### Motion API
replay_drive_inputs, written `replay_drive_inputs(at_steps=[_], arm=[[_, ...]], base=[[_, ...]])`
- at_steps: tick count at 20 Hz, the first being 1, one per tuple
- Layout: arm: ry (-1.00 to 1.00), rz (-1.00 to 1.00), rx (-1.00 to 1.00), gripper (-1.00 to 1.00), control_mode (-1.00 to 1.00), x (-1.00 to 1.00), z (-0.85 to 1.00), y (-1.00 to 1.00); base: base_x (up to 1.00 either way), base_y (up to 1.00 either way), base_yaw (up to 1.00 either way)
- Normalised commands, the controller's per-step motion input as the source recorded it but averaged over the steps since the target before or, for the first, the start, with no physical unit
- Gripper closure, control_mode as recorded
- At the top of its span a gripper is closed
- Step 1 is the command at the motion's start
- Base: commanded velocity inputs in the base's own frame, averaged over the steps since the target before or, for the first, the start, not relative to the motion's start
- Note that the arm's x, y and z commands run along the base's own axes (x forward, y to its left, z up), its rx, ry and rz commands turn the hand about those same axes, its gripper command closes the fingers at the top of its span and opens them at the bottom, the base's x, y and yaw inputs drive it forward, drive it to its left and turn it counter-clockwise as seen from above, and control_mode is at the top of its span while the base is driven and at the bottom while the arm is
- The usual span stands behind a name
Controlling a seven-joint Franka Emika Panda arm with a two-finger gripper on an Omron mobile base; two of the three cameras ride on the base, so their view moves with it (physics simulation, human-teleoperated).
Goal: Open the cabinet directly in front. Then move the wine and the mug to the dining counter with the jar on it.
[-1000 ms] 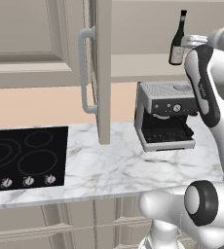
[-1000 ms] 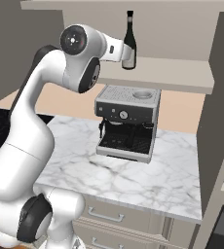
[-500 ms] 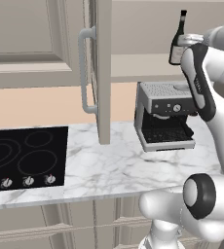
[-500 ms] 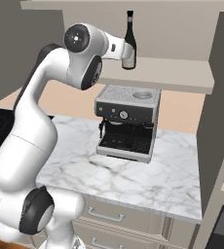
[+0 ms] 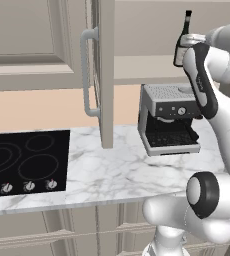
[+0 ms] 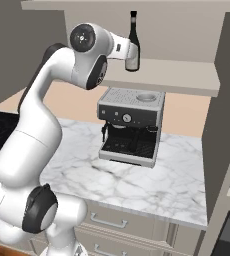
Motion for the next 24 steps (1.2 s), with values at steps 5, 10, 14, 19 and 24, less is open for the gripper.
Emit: replay_drive_inputs(at_steps=[5, 10, 14, 19, 24], arm=[[0.0, 0.0, 0.0, -1.0, -1.0, 0.19, 0.0, -0.05], [0.0, 0.0, 0.0, -1.0, -1.0, 0.22, 0.0, -0.04], [0.0, 0.0, 0.0, -1.0, -1.0, 0.26, 0.0, -0.01], [0.0, 0.0, 0.0, -1.0, -1.0, 0.24, 0.0, -0.03], [0.0, 0.01, 0.0, -1.0, -1.0, 0.2, 0.0, -0.07]], base=[[0.0, 0.0, 0.0], [0.0, 0.0, 0.0], [0.0, 0.0, 0.0], [0.0, 0.0, 0.0], [0.0, 0.0, 0.0]])
